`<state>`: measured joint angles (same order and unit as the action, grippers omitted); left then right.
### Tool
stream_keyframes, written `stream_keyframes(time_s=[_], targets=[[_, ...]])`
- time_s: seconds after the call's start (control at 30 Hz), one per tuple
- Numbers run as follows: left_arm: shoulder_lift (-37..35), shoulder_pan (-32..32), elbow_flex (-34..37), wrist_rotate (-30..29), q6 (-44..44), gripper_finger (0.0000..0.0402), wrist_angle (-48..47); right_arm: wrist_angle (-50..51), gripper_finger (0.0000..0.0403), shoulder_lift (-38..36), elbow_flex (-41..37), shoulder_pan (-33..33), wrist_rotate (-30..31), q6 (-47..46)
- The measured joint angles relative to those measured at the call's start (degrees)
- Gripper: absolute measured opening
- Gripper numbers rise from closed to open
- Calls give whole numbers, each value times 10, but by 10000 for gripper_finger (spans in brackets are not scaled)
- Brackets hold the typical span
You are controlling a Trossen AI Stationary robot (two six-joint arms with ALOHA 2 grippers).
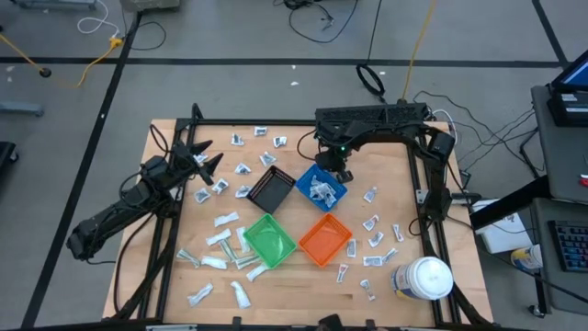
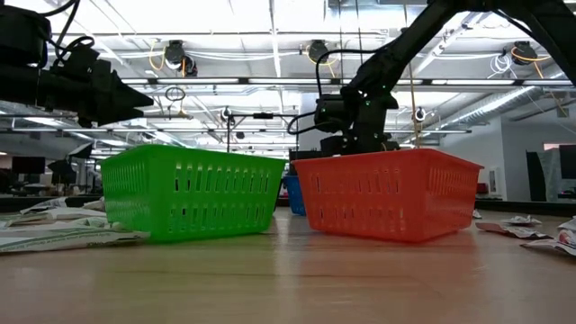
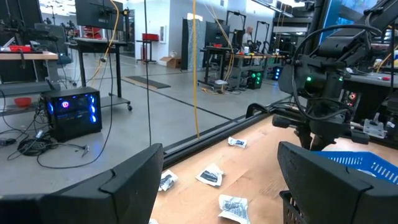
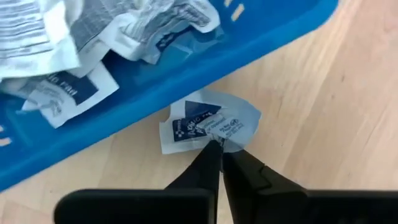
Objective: Pick & Place First Aid Supplies
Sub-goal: Put the blue alcohol pad into the blue bin
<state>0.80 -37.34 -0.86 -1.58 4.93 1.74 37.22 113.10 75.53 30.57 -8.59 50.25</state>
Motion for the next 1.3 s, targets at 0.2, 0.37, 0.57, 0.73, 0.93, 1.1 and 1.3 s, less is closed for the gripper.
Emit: stream_keyframes(time_s=[0.2, 0.37, 0.57, 0.73, 0.93, 1.1, 1.3], targets=[[0, 0, 0, 0, 0, 324, 0, 28, 1, -11, -1, 29, 45, -38], [0, 0, 0, 0, 0, 324, 0, 59, 1, -35, -3, 56, 76, -88], [0, 0, 0, 0, 0, 324, 0, 77, 1, -75, -3, 77, 70, -133], [0, 0, 0, 0, 0, 324, 0, 83, 0, -115, -2, 80, 90, -165], [0, 0, 0, 0, 0, 324, 0, 84, 0, -161, -2, 43, 85, -175], [0, 0, 0, 0, 0, 324, 0, 83, 0, -201, -2, -5, 83, -153], [0, 0, 0, 0, 0, 324, 0, 66, 0, -217, -2, -57, 53, -148]])
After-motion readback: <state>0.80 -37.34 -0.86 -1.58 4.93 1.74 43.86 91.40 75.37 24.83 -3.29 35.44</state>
